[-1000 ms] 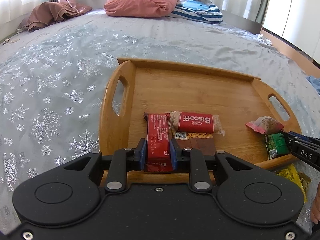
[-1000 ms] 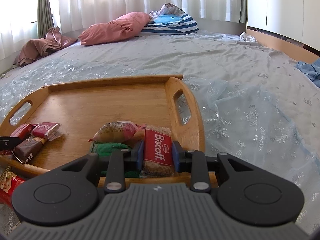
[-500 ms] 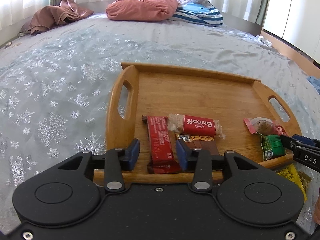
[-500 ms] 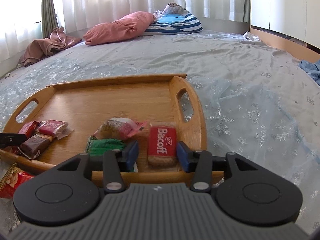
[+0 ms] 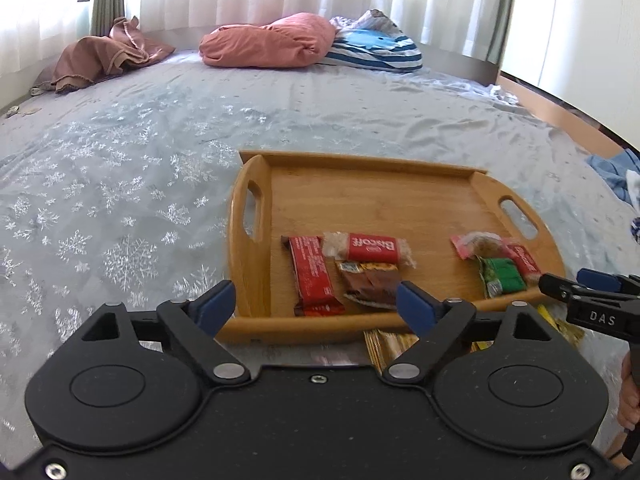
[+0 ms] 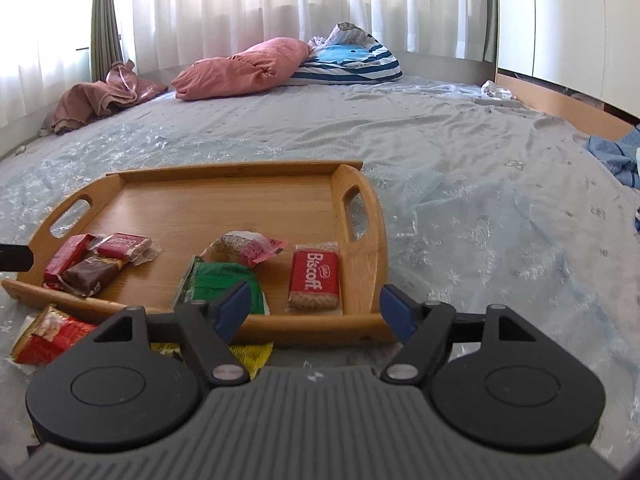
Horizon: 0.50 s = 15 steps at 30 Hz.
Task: Organize snacks
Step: 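Open both tools to release the red bar and Biscoff packet on the tray, then move both open tools back toward the remaining snacks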
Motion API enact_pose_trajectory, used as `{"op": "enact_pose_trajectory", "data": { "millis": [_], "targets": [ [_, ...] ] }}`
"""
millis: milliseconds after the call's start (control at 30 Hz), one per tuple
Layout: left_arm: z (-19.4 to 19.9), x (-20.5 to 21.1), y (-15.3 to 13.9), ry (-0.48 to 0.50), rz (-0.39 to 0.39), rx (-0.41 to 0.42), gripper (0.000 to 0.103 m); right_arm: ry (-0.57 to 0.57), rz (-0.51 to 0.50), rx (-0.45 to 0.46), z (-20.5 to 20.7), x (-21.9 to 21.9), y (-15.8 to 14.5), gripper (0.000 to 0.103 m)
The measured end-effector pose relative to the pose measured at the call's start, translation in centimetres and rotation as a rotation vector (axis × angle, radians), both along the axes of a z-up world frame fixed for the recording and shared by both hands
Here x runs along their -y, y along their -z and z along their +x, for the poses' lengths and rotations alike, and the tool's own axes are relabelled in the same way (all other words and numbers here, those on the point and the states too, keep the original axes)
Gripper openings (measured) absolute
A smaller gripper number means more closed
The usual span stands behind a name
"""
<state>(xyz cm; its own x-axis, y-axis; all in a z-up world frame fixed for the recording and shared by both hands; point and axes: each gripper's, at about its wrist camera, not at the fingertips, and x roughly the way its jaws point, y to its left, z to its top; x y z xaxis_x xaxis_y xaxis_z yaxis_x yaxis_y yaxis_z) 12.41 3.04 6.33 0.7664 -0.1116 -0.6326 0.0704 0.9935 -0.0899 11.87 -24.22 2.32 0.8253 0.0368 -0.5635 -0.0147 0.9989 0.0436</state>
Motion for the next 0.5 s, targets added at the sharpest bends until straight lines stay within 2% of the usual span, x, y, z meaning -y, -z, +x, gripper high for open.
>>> {"op": "enact_pose_trajectory", "data": {
  "millis": [267, 500],
  "targets": [
    [-3.2, -0.1, 0.2, 0.032, -0.024, -0.008, 0.093, -0.032, 0.0, 0.013, -2.7, -0.1, 0.1, 0.088],
    [-4.6, 0.4, 1.3, 0.046, 0.002, -0.027, 0.095, -0.099, -0.027, 0.021, -5.0, -1.3, 0.5, 0.094]
  ]
}}
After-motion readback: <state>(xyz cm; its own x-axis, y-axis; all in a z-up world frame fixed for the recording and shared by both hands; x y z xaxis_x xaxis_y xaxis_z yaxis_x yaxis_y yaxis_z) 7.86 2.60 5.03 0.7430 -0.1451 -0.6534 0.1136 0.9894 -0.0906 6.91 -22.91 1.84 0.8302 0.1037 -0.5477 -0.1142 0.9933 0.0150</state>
